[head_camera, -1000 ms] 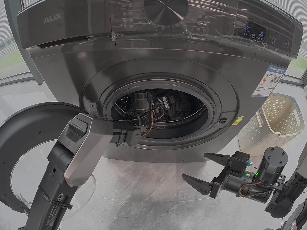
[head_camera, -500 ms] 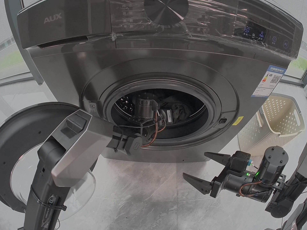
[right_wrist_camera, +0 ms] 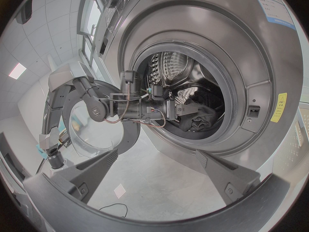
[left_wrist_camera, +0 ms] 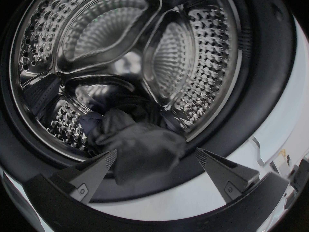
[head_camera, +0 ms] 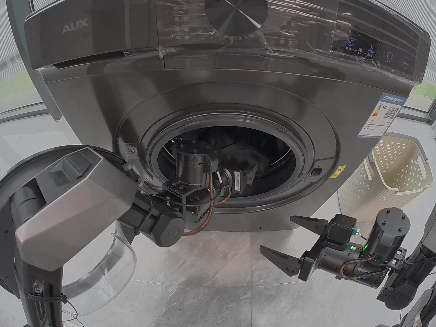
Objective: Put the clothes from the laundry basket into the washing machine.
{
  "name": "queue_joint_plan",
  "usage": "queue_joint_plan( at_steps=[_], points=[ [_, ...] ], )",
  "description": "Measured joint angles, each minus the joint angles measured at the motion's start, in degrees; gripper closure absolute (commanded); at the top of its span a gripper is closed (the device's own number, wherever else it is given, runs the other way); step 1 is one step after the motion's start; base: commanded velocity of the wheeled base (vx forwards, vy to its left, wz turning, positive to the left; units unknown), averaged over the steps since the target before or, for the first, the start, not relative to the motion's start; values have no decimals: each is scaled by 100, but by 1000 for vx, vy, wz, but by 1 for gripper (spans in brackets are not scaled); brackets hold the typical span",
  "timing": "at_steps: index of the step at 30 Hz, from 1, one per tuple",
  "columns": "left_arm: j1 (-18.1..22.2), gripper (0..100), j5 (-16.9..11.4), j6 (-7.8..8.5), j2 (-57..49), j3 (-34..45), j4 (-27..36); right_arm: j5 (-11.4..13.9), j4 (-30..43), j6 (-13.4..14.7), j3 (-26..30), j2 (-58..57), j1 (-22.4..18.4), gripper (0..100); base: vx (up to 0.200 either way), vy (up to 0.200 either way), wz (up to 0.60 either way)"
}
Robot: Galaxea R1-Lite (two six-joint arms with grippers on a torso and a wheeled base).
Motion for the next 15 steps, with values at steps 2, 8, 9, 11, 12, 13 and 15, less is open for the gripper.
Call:
queue_joint_plan(
  at_steps=[2,8,9,11,12,13,15],
  points=[
    [-45,0,-20,11,-96,216,-57,1,1,1,0,-2,-16,0,0,0,0],
    [-85,0,-274,55,-344,847,-350,1,0,0,-22,0,-18,0,33,0,0],
    [-85,0,-358,72,-369,911,-473,0,0,0,-33,0,-16,0,200,0,0],
    [-67,0,-471,101,-394,981,-618,-2,1,0,-44,0,-10,0,200,0,0],
    [-72,0,-494,110,-389,996,-638,-5,1,0,-50,2,-10,0,0,0,0],
    [-87,0,-510,115,-377,996,-646,-2,1,0,-52,2,-10,0,0,0,0],
    [-85,0,-523,115,-339,976,-670,-2,1,0,-57,0,-10,0,0,0,0]
  ],
)
